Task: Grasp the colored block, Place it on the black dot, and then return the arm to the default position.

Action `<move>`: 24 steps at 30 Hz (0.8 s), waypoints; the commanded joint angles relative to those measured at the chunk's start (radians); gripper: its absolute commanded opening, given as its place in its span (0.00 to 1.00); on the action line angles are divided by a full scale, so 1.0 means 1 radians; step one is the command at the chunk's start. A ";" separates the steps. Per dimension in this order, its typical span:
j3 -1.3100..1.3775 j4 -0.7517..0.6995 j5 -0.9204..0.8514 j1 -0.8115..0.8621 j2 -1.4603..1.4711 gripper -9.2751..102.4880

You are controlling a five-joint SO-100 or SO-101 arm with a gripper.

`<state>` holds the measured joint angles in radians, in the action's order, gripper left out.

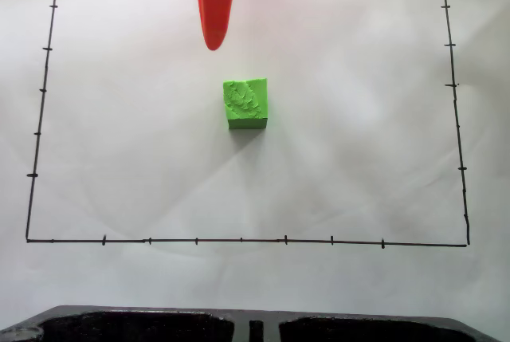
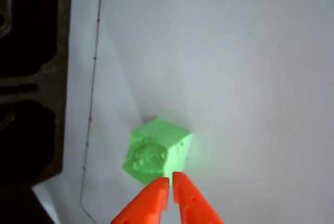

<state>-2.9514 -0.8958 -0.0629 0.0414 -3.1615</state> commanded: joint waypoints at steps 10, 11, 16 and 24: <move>-0.091 0.048 0.026 -0.008 -0.106 0.08; -0.091 0.040 0.023 -0.008 -0.106 0.08; -0.091 0.009 0.020 -0.003 -0.107 0.08; -0.091 0.008 0.044 0.002 -0.107 0.08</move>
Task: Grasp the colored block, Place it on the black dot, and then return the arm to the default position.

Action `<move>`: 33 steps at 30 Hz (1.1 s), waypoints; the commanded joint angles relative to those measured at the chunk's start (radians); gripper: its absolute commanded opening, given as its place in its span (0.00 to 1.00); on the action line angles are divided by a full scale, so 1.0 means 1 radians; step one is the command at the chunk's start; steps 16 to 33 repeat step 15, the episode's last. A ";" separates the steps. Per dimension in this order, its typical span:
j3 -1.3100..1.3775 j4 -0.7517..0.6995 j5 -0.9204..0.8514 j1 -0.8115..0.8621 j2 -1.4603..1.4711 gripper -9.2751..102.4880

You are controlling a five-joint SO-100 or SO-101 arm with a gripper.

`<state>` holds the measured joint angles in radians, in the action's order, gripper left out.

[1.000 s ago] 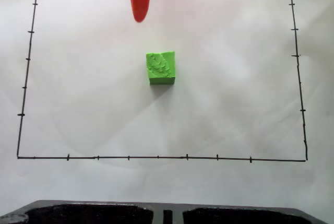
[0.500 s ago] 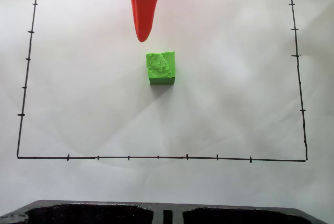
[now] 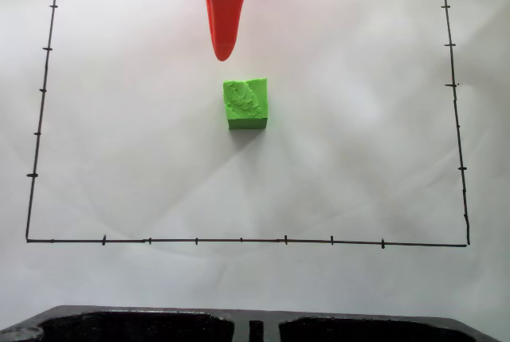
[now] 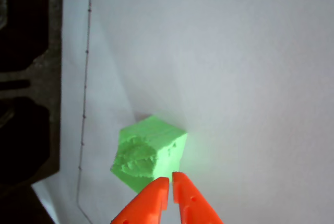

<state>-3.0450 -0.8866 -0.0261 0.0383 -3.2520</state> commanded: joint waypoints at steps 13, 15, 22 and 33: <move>0.003 -0.005 0.038 0.015 -0.017 0.08; 0.003 -0.005 0.041 0.018 -0.017 0.08; 0.003 -0.005 0.041 0.018 -0.017 0.08; 0.003 -0.005 0.041 0.018 -0.017 0.08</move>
